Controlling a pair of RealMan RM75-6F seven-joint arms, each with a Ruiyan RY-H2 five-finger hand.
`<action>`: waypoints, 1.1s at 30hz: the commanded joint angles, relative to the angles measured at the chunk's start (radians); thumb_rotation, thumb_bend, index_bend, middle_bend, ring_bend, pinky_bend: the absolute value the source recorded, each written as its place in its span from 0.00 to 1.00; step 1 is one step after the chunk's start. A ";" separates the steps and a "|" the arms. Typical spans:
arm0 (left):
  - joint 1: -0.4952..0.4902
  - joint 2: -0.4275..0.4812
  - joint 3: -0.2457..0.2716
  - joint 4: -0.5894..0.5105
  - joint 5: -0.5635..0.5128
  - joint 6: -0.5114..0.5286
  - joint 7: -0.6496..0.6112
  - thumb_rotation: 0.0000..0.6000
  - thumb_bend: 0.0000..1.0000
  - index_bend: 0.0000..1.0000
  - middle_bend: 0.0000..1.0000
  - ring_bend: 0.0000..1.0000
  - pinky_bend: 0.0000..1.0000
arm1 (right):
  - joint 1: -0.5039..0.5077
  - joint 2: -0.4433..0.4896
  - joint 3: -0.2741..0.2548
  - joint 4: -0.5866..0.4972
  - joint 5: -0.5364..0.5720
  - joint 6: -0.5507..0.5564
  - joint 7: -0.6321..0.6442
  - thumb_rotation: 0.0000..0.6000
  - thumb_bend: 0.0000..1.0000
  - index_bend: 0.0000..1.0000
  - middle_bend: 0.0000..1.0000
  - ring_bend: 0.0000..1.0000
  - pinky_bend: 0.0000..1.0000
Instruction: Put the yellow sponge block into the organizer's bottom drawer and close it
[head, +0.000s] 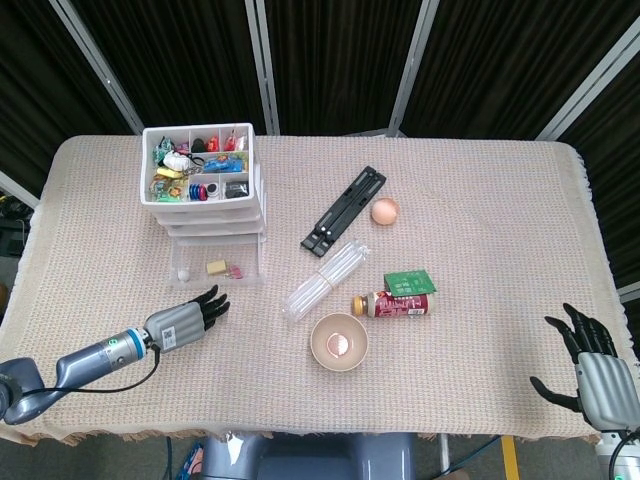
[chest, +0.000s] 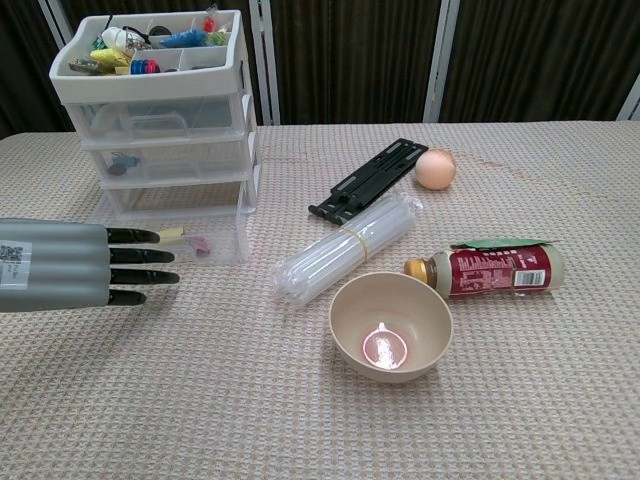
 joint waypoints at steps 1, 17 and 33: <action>0.006 -0.004 0.001 0.004 -0.002 -0.003 -0.001 1.00 0.93 0.26 0.04 0.00 0.10 | 0.000 0.001 0.000 -0.001 0.000 0.000 0.000 1.00 0.10 0.17 0.00 0.00 0.00; -0.011 -0.016 -0.023 0.023 -0.037 -0.081 -0.042 1.00 0.95 0.25 0.04 0.00 0.10 | -0.001 0.001 0.001 -0.006 0.002 0.001 0.004 1.00 0.10 0.17 0.00 0.00 0.00; -0.036 -0.050 -0.086 0.064 -0.093 -0.127 -0.047 1.00 0.95 0.24 0.04 0.00 0.10 | -0.003 0.003 0.001 -0.008 0.003 0.002 0.008 1.00 0.10 0.17 0.00 0.00 0.00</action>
